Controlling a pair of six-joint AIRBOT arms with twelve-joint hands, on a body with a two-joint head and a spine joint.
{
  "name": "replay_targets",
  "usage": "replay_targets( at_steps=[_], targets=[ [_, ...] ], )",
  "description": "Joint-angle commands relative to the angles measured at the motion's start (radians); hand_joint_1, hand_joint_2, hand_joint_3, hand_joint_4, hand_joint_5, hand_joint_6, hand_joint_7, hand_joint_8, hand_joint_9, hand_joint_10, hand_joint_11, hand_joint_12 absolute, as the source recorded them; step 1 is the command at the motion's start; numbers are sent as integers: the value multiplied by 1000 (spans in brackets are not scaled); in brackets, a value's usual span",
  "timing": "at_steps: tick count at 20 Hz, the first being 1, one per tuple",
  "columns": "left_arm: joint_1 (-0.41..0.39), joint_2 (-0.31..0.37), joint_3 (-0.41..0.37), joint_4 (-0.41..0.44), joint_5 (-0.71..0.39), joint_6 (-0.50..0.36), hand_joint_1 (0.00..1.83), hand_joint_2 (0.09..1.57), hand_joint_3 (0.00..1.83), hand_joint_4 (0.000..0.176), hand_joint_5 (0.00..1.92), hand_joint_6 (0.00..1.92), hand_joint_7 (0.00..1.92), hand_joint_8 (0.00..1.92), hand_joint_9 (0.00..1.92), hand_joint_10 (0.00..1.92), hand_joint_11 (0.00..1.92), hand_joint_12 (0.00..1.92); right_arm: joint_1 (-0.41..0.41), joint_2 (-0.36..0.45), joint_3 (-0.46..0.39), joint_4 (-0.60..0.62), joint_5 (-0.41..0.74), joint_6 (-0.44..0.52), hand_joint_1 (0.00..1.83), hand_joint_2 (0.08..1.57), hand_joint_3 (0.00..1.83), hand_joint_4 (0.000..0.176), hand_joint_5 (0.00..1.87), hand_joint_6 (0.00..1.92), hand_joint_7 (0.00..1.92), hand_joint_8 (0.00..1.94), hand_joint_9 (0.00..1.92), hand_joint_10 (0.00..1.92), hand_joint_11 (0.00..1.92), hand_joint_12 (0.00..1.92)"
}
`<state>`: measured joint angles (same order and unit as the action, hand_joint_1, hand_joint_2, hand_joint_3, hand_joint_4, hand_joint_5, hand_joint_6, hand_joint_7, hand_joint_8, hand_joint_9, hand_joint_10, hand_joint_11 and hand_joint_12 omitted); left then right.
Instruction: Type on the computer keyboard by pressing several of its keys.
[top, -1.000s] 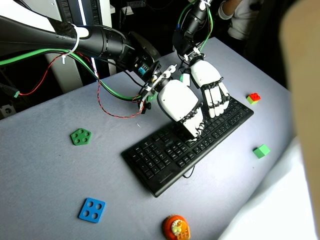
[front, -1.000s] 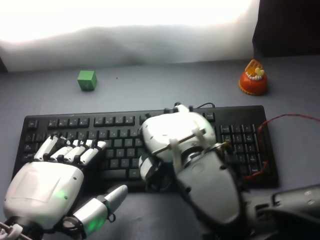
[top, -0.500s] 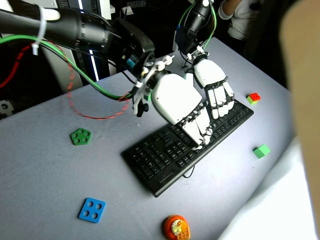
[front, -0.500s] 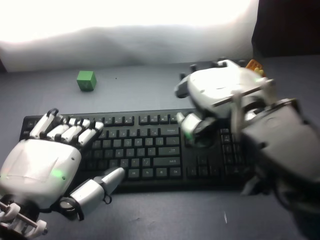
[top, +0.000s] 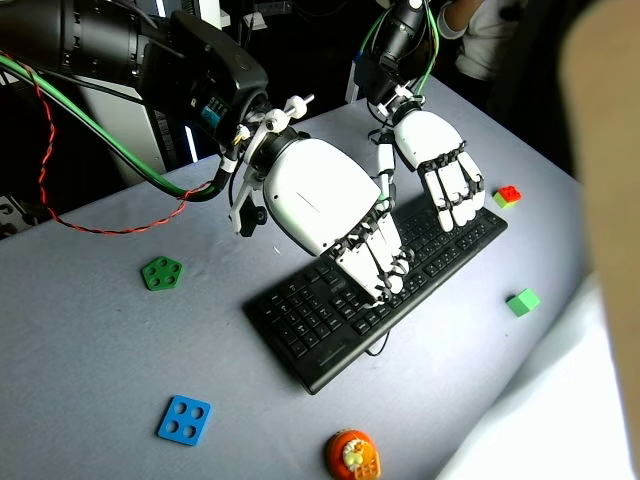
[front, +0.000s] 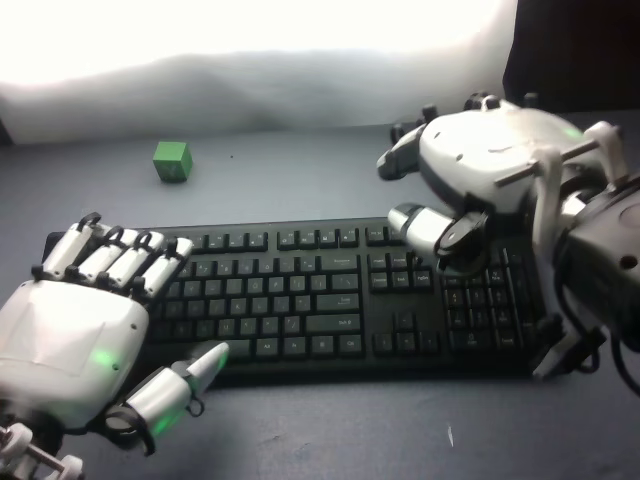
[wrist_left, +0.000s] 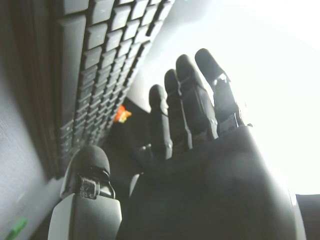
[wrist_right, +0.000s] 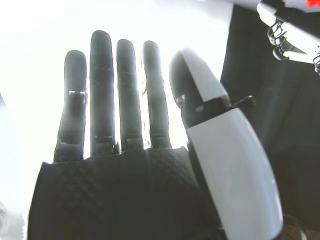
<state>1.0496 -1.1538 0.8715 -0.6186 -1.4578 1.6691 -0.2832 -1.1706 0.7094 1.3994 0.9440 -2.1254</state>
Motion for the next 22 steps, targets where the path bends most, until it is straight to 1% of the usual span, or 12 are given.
replay_targets(
  at_steps=[1,3,9,10,11,12,14,16,17,18,19,22],
  targets=[
    [1,-1,7,46,-140,11,84,1248,0,25,308,1,347,2,356,2,0,856,17,6,-5,-85,34,2,778,1362,19,0,621,1,577,2,637,3,54,1371],
    [10,-7,16,46,-142,13,90,1254,1,20,299,4,332,0,344,0,0,804,19,6,-6,-86,33,3,807,1366,18,0,615,0,564,0,626,0,44,1381],
    [8,-44,52,46,-144,8,109,1258,1,27,258,0,307,0,314,0,0,777,19,3,-7,-111,28,25,810,1361,11,0,621,0,583,2,637,3,67,1354],
    [7,-51,57,46,-146,8,300,1250,0,31,232,3,287,5,305,5,0,769,19,2,-7,-113,26,28,801,1368,12,0,606,0,577,0,620,0,50,1355],
    [7,-55,59,46,-146,8,300,1250,0,31,232,3,287,5,305,5,0,769,19,2,-7,-113,23,30,801,1368,12,0,606,0,577,0,620,0,50,1355],
    [7,-58,60,46,-146,8,447,1239,0,32,232,5,285,6,294,2,0,760,19,1,-7,-113,21,31,803,1367,11,0,610,2,578,1,619,0,49,1356],
    [7,-64,64,46,-146,8,893,1165,0,35,229,4,235,10,280,5,0,829,20,0,-7,-116,20,34,772,1390,20,0,607,1,576,2,609,1,32,1364],
    [7,-69,68,46,-146,8,1091,1093,0,45,214,0,198,1,261,1,0,771,21,0,-7,-119,18,39,826,1366,6,0,618,4,587,4,624,7,52,1365],
    [6,-70,69,46,-146,8,1178,1038,0,56,220,2,178,0,234,0,0,697,21,0,-7,-120,17,40,845,1354,0,0,630,9,597,6,635,11,61,1363],
    [5,-70,70,46,-146,8,1244,991,0,58,204,0,169,1,221,2,0,623,21,-1,-7,-122,15,43,810,1374,9,0,621,4,592,2,636,9,68,1356],
    [4,-71,72,46,-145,8,1279,997,0,59,228,6,180,3,226,3,0,641,21,-1,-7,-124,13,44,780,1384,13,0,608,1,579,1,629,5,57,1361],
    [1,-71,73,46,-144,6,1285,1019,0,56,215,6,135,0,178,1,0,548,21,-2,-7,-126,13,44,800,1373,6,0,613,2,592,2,633,4,72,1352]
  ],
)
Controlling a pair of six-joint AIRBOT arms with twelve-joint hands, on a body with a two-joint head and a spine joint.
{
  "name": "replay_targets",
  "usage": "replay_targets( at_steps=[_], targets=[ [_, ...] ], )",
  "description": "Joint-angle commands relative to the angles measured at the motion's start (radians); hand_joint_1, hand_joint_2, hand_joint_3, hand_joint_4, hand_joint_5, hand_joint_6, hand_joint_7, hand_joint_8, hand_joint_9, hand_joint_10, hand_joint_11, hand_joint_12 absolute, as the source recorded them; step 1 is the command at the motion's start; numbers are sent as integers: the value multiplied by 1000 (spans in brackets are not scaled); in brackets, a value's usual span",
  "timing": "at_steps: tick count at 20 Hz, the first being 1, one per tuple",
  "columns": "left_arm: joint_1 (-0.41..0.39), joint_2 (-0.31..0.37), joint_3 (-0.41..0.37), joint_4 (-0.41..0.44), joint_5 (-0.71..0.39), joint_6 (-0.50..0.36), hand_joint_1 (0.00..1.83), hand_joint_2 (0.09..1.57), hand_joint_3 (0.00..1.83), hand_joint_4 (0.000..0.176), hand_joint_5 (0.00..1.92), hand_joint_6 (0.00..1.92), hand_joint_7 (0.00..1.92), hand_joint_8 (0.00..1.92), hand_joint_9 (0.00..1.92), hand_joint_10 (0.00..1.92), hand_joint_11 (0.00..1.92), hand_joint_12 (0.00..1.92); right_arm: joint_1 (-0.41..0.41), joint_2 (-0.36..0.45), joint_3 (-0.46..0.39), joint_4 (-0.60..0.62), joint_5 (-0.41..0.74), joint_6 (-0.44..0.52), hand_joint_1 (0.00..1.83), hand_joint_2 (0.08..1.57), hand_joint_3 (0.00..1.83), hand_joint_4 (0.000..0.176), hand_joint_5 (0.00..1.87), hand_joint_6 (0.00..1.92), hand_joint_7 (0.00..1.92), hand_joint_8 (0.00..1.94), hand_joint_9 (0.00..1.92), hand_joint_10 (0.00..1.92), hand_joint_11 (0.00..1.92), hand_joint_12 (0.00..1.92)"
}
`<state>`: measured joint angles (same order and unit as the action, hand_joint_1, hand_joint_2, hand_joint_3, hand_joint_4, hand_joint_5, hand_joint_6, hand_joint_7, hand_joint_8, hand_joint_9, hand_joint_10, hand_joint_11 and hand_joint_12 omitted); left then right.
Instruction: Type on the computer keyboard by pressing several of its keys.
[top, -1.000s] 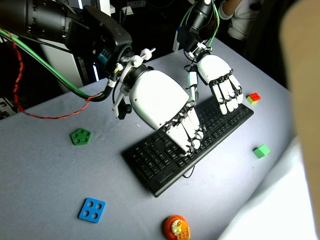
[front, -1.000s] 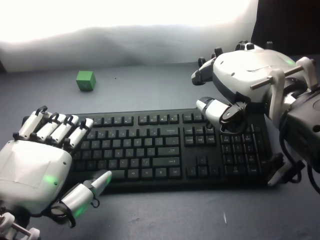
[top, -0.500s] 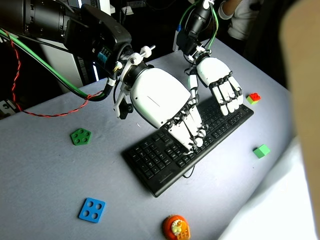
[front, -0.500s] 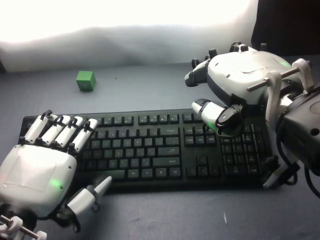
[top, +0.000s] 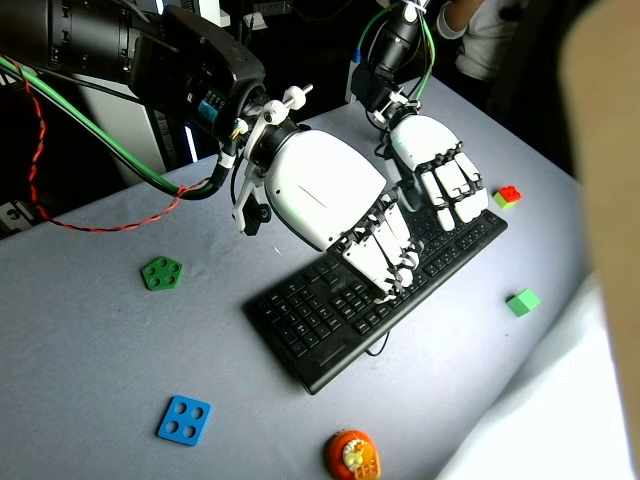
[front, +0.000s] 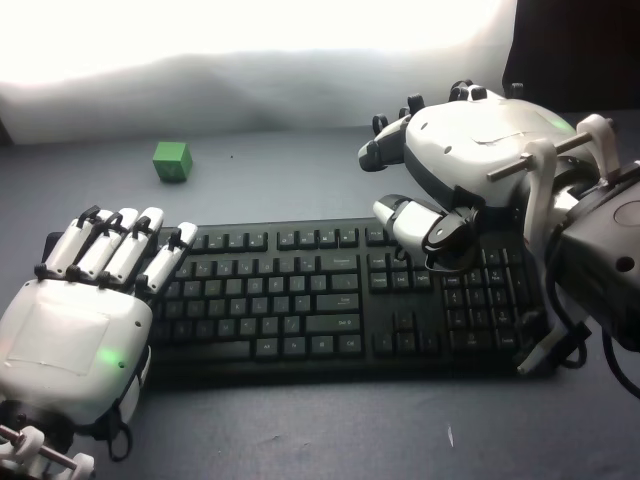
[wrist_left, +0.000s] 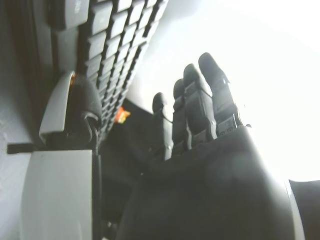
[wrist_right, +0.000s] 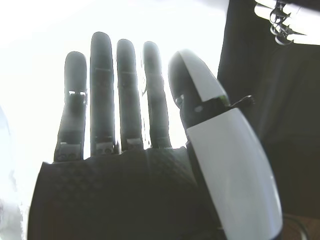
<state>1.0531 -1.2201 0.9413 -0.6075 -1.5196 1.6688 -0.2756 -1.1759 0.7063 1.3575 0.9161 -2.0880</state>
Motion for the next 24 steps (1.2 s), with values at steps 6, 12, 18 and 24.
replay_targets(
  at_steps=[6,12,18,24],
  targets=[
    [-3,-5,-2,35,-79,-11,496,1153,16,39,210,8,239,12,280,21,0,804,14,5,-4,-84,41,5,808,1376,3,0,614,8,588,5,638,7,79,1352],
    [-28,9,-11,35,-26,-64,0,1135,0,35,273,15,316,14,330,20,0,854,14,5,-4,-84,39,5,786,1367,1,0,618,5,590,2,632,3,80,1355],
    [-71,95,-83,20,62,-121,0,1158,7,22,313,10,371,12,360,13,0,906,13,5,-4,-84,35,5,802,1321,0,0,611,2,589,4,632,5,41,1396],
    [-179,280,-198,20,351,-181,22,1231,7,15,373,10,465,12,434,19,0,1022,15,5,-4,-86,32,5,791,1341,0,0,638,11,673,18,697,25,98,1397]
  ],
)
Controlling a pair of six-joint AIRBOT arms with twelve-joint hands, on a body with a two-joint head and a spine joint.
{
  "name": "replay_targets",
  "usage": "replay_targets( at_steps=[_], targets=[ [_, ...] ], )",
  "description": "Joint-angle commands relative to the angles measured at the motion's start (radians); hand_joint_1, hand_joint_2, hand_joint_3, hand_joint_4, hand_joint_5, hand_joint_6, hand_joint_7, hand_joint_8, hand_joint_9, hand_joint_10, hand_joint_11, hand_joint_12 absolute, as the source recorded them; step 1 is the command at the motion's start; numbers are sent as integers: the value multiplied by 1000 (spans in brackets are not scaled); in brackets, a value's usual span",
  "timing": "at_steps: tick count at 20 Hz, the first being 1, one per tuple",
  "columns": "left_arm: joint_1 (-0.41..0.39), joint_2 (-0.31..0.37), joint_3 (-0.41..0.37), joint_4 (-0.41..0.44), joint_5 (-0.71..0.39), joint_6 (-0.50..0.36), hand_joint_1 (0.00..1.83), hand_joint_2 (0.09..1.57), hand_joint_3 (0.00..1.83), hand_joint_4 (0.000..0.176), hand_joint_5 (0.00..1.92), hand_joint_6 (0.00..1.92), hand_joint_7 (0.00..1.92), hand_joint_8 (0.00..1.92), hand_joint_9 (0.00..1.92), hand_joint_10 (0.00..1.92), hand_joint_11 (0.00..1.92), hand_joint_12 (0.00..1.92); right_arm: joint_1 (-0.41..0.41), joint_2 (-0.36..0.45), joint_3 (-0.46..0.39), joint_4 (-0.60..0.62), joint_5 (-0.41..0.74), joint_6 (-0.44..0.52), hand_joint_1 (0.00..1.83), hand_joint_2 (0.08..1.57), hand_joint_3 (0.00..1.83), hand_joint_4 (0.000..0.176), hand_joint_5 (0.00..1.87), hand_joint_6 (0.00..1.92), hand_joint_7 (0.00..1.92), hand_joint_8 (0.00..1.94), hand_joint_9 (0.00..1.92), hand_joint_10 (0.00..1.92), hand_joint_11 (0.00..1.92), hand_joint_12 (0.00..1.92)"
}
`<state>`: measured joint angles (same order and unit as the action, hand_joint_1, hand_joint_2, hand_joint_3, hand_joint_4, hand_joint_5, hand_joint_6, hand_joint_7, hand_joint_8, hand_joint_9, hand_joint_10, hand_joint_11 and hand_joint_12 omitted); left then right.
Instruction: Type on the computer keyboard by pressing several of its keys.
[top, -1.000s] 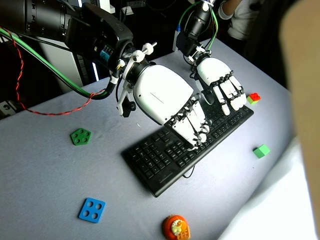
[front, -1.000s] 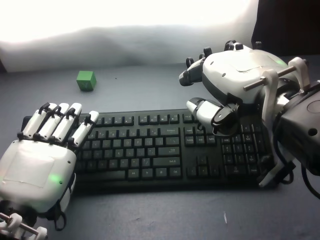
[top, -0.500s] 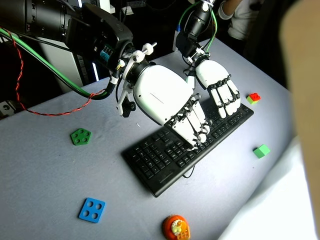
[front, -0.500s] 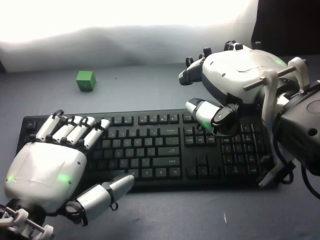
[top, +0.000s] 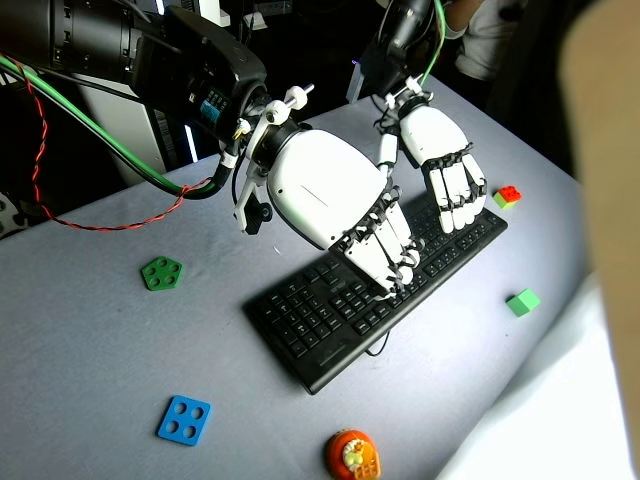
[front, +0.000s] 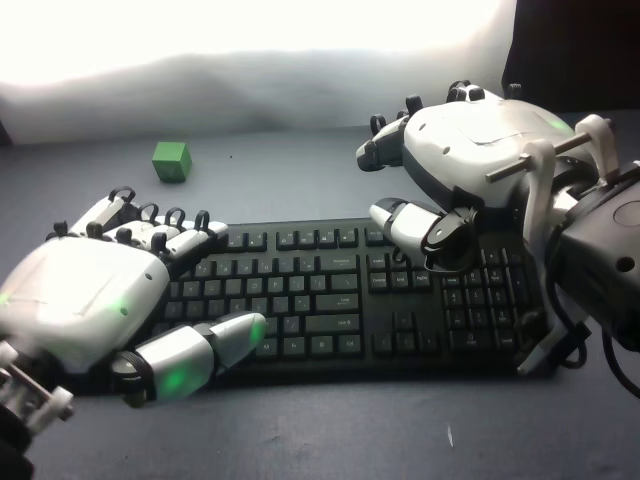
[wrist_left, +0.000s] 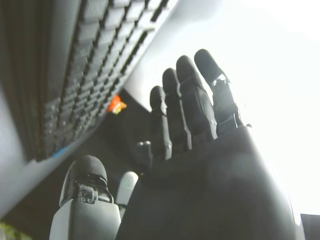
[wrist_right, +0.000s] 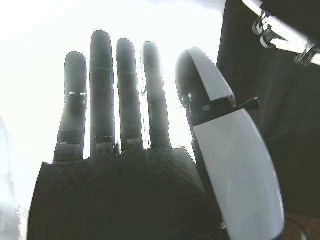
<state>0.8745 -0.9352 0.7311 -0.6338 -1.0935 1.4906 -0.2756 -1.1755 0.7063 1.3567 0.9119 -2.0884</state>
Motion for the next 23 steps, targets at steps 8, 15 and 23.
replay_targets(
  at_steps=[8,15,23],
  targets=[
    [-166,228,-131,36,192,-8,67,1271,2,0,580,431,603,716,451,958,0,1666,19,8,-4,-90,36,3,763,1241,2,0,938,62,1051,115,865,565,382,1515],
    [-326,250,-125,74,348,-6,56,1344,11,0,779,1776,912,1847,877,1921,690,1921,20,8,-4,-94,36,3,503,1274,12,0,858,1465,973,1629,875,1887,666,1920],
    [-339,236,-116,74,357,-9,249,1420,7,0,1060,1874,1196,1921,1230,1921,1186,1921,21,9,-4,-95,36,3,396,1335,5,0,1071,1813,1269,1814,1243,1921,1208,1921]
  ],
)
